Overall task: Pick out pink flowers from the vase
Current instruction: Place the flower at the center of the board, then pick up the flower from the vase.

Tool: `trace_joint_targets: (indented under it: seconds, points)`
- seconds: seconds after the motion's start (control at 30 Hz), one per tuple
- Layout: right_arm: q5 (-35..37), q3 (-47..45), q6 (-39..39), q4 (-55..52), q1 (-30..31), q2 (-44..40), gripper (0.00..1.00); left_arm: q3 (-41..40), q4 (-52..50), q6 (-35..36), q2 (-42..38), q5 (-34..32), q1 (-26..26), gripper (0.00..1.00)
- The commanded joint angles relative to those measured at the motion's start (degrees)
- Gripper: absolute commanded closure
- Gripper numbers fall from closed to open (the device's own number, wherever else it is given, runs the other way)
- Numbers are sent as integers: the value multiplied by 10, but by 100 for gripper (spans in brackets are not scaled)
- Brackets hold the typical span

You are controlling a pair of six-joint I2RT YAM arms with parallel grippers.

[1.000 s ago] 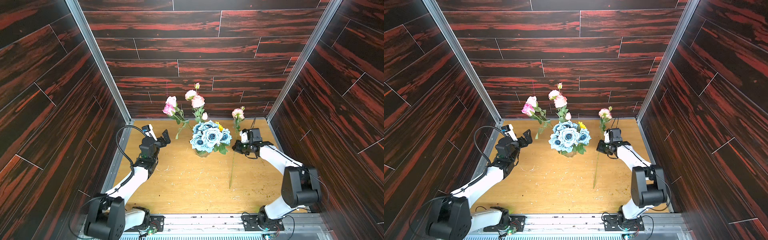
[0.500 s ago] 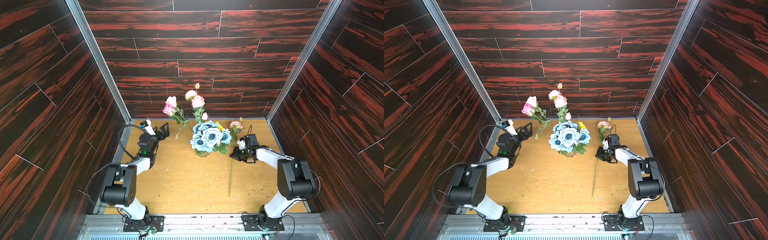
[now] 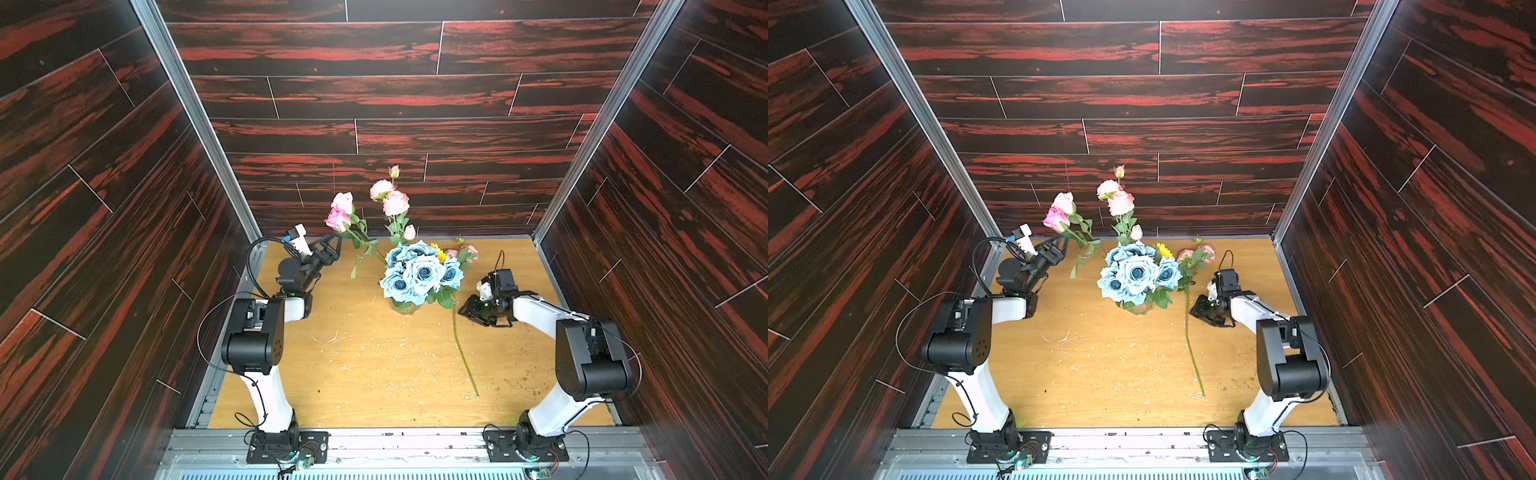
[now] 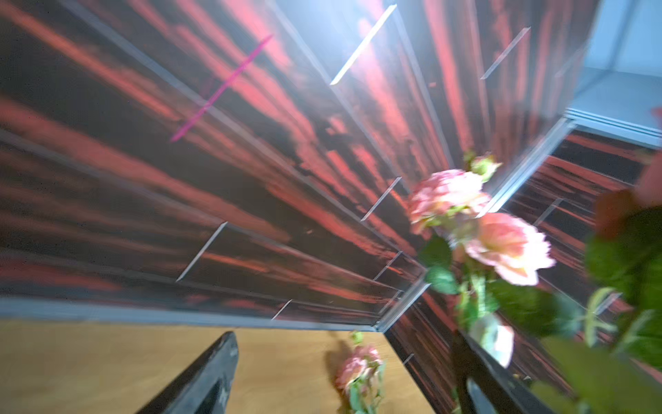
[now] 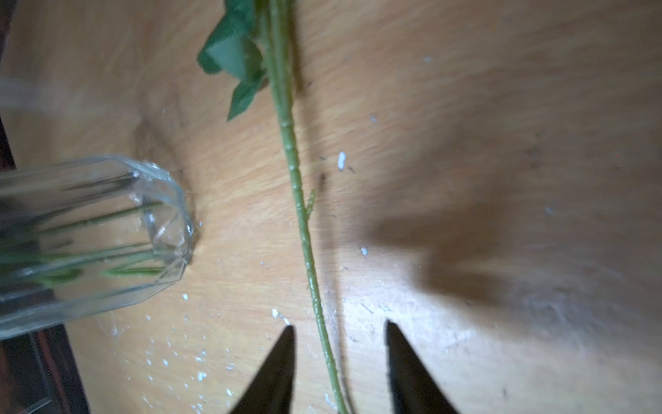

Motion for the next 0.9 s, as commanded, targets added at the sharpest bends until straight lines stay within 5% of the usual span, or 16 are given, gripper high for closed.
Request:
trace_joint_targets:
  seconds: [0.0, 0.5, 0.87]
  points:
    - [16, 9, -3, -14, -2, -37, 43, 31, 39, -18, 15, 47, -8, 7]
    - [-15, 34, -12, -30, -2, -108, 35, 48, 38, -46, 29, 133, -56, 8]
    - [-26, 39, -13, -41, -1, -112, 35, 11, -28, 17, 27, 130, -77, 9]
